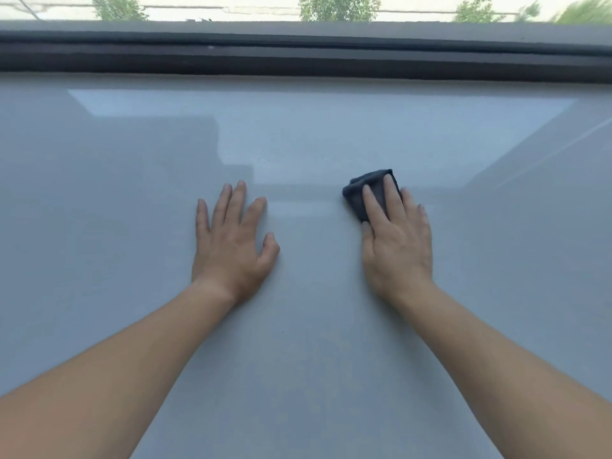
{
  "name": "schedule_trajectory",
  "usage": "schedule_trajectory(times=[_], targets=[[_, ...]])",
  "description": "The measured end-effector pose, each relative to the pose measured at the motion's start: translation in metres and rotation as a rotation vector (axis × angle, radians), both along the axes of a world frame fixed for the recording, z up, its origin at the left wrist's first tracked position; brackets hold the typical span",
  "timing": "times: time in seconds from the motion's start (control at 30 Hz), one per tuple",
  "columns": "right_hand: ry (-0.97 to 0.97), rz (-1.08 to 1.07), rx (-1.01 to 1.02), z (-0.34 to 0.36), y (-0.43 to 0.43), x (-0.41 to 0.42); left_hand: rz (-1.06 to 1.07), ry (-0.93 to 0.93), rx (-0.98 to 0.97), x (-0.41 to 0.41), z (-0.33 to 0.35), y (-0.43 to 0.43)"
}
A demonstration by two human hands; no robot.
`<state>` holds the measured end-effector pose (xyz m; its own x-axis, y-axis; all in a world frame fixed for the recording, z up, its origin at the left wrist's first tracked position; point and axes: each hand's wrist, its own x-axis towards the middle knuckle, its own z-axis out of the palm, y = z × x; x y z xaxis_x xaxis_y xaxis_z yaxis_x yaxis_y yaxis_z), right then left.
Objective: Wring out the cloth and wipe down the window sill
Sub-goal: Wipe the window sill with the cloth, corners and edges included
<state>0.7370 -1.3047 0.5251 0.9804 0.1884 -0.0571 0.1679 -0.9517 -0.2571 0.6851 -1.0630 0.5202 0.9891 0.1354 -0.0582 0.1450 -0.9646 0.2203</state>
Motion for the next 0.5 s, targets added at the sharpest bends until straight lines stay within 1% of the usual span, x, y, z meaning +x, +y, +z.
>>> schedule_trajectory(times=[0.03, 0.1, 0.17, 0.2, 0.23, 0.33, 0.37, 0.4, 0.43, 0.5], targets=[[-0.028, 0.017, -0.008, -0.001, 0.007, -0.015, 0.000, 0.011, 0.005, -0.001, 0.000, 0.000], [-0.059, 0.171, -0.013, -0.003, 0.016, -0.052, 0.001, 0.040, 0.021, 0.000, 0.000, 0.001], [-0.035, 0.321, -0.027, -0.006, 0.007, -0.074, -0.004, 0.065, 0.023, 0.000, 0.002, 0.001], [-0.025, 0.349, -0.037, -0.005, -0.001, -0.073, -0.002, 0.071, 0.011, 0.000, 0.003, 0.001], [-0.021, 0.322, -0.047, -0.004, -0.010, -0.067, 0.002, 0.069, -0.012, -0.001, 0.005, 0.001], [0.022, 0.037, -0.034, -0.001, -0.021, -0.055, 0.002, -0.025, -0.120, -0.016, 0.012, -0.010], [0.018, -0.026, -0.036, -0.001, -0.016, -0.061, -0.013, -0.065, -0.153, -0.028, 0.014, -0.016], [0.001, -0.035, -0.043, 0.000, -0.009, -0.073, -0.034, -0.087, -0.171, -0.041, 0.015, -0.022], [-0.020, 0.021, -0.041, 0.000, -0.002, -0.091, -0.061, -0.088, -0.173, -0.055, 0.015, -0.027], [-0.024, 0.233, -0.028, 0.003, 0.003, -0.132, -0.118, -0.040, -0.137, -0.077, 0.011, -0.034]])
